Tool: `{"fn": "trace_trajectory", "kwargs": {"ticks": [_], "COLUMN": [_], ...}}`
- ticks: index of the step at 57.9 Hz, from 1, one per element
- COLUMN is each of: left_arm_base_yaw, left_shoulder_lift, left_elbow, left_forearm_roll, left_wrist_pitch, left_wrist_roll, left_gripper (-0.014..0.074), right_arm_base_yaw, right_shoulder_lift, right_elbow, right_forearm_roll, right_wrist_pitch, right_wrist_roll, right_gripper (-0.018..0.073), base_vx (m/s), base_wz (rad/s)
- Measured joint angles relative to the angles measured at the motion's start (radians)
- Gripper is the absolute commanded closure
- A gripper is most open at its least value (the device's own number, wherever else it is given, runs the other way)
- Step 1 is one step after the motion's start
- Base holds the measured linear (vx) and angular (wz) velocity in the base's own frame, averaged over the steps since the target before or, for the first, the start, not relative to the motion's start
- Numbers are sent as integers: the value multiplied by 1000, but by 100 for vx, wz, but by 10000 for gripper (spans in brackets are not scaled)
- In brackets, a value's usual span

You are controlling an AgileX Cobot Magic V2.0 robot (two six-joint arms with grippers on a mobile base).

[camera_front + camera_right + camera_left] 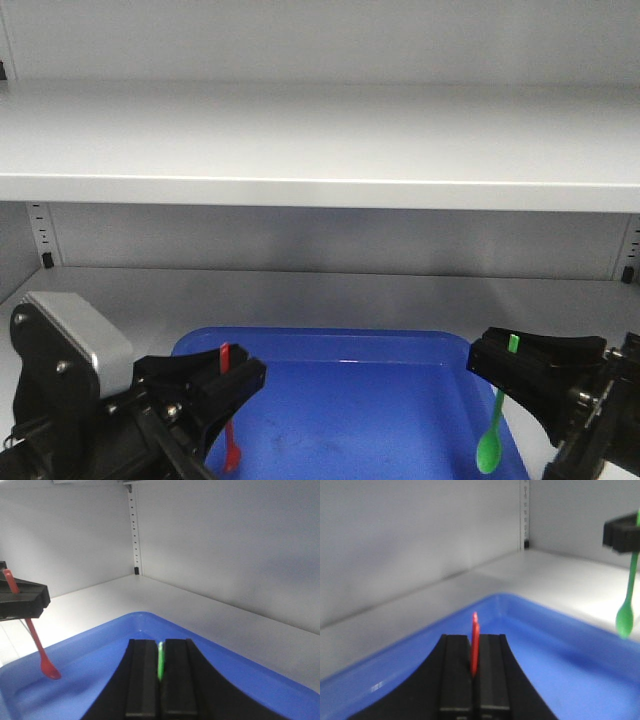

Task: Sort red and green spoons into left cabinet
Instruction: 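Lower both spoons toward the tray and open both grippers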

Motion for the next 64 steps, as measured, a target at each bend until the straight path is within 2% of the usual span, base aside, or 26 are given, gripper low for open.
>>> {"fn": "trace_trajectory", "kwargs": {"ticks": [8, 22, 31, 39, 50, 64], "left_arm_base_yaw": [0, 0, 0, 0, 0, 0], "left_shoulder_lift": [65, 161, 200, 215, 217, 242], "left_elbow": [-52, -129, -137, -137, -138, -139], "left_forearm_roll": [0, 0, -1, -1, -1, -1], "left_wrist_pitch": [-61, -72, -97, -105, -139, -152], "left_wrist_roll": [-12, -18, -38, -63, -67, -67], "left_gripper": [596, 596, 596, 596, 594, 555], "right_arm_base_yaw": [0, 0, 12, 82, 171, 217], "right_shoulder_lift": [72, 217, 290, 325, 363, 402], "right_elbow": [-1, -6, -43, -94, -137, -140], "right_forearm_roll": [82, 254, 277, 279, 296, 354], "right_wrist_pitch": [-61, -163, -205, -192, -63, -31], "right_wrist_roll": [-78, -184, -205, -211, -260, -292], "right_gripper": [564, 564, 564, 564, 561, 517], "base_vx": [0, 0, 0, 0, 0, 0], "base_wz": [0, 0, 0, 0, 0, 0]}}
